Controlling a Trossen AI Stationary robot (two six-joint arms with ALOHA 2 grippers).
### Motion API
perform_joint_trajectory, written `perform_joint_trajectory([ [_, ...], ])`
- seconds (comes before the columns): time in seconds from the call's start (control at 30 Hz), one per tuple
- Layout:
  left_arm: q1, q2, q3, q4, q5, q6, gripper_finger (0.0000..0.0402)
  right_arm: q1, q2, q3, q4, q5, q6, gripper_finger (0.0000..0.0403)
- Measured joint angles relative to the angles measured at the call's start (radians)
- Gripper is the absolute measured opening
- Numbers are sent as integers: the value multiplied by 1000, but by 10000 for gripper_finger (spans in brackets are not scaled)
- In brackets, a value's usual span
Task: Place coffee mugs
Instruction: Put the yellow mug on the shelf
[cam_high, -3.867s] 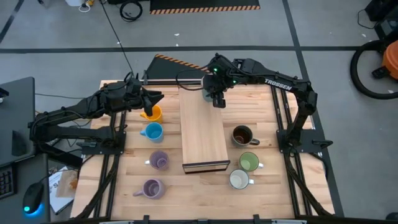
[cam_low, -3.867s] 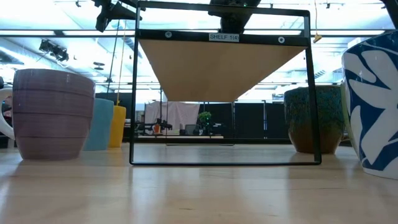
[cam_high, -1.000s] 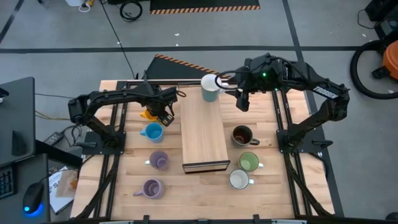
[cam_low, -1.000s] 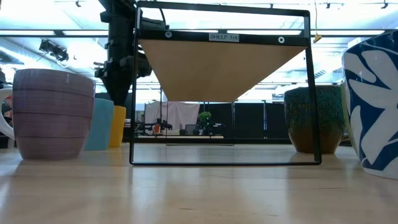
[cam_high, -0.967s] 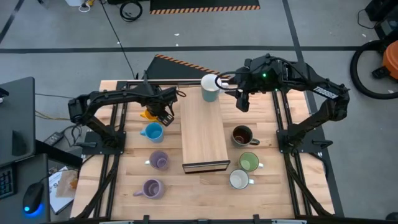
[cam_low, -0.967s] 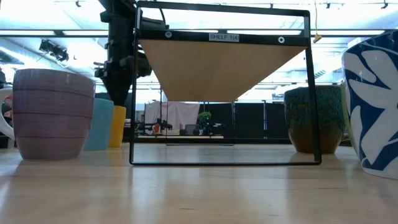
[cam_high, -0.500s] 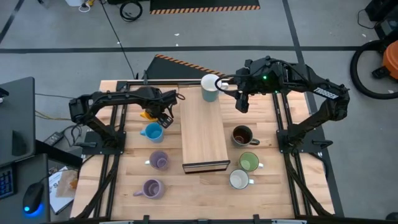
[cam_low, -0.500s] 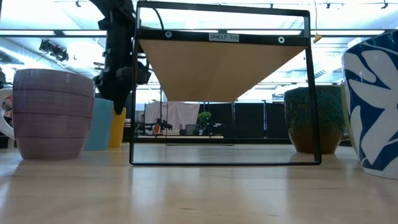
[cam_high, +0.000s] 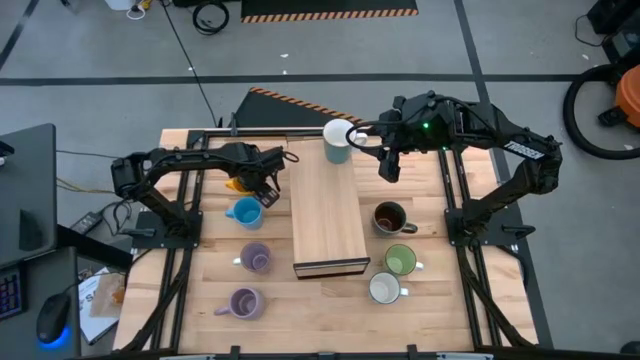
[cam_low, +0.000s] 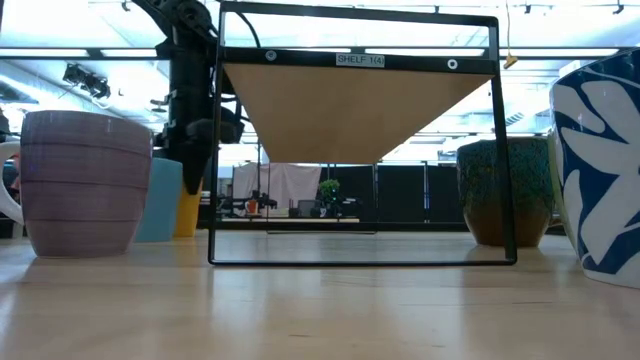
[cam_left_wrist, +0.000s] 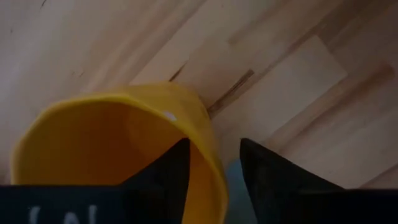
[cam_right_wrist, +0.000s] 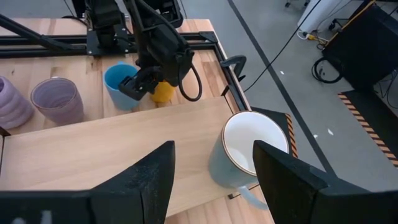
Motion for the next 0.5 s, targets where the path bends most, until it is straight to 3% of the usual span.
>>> perform_joint_trajectory([
  [0.37,12,-7,-1,-49,6,89,29,0,0,0,4,0,1,222],
  [0.5,31,-31,2,-69,39,118,28,0,0,0,8,0,3,222],
])
